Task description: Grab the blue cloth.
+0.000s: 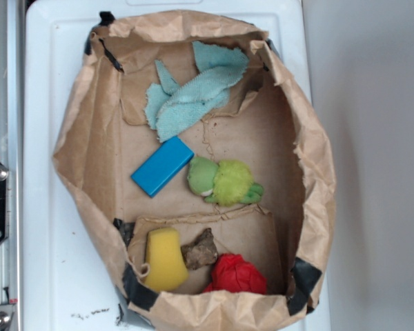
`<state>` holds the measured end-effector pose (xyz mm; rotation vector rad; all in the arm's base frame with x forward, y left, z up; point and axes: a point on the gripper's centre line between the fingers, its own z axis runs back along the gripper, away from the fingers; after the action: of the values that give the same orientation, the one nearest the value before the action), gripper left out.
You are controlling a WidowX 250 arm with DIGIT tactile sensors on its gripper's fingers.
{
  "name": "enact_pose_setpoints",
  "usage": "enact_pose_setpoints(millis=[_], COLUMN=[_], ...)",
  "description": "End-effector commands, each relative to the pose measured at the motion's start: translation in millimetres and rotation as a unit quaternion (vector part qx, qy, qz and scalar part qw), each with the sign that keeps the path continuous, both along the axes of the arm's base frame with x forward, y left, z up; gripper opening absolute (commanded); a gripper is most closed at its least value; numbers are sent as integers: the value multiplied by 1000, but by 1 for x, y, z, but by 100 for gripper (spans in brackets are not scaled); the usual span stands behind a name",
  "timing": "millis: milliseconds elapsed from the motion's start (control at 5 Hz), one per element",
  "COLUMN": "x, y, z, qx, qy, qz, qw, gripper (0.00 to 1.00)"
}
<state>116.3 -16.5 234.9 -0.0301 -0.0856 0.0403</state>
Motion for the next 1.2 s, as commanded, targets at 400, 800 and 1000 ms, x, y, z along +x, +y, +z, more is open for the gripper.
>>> enact_pose_setpoints(millis=[400, 800, 1000], x=[42, 74, 89], y=[-6, 2, 4], z=[-3, -16, -23], qx=[-13, -6, -9], qy=[-20, -15, -14], qz=[17, 46, 60], qw=[1000, 999, 998], gripper=[100, 100, 100])
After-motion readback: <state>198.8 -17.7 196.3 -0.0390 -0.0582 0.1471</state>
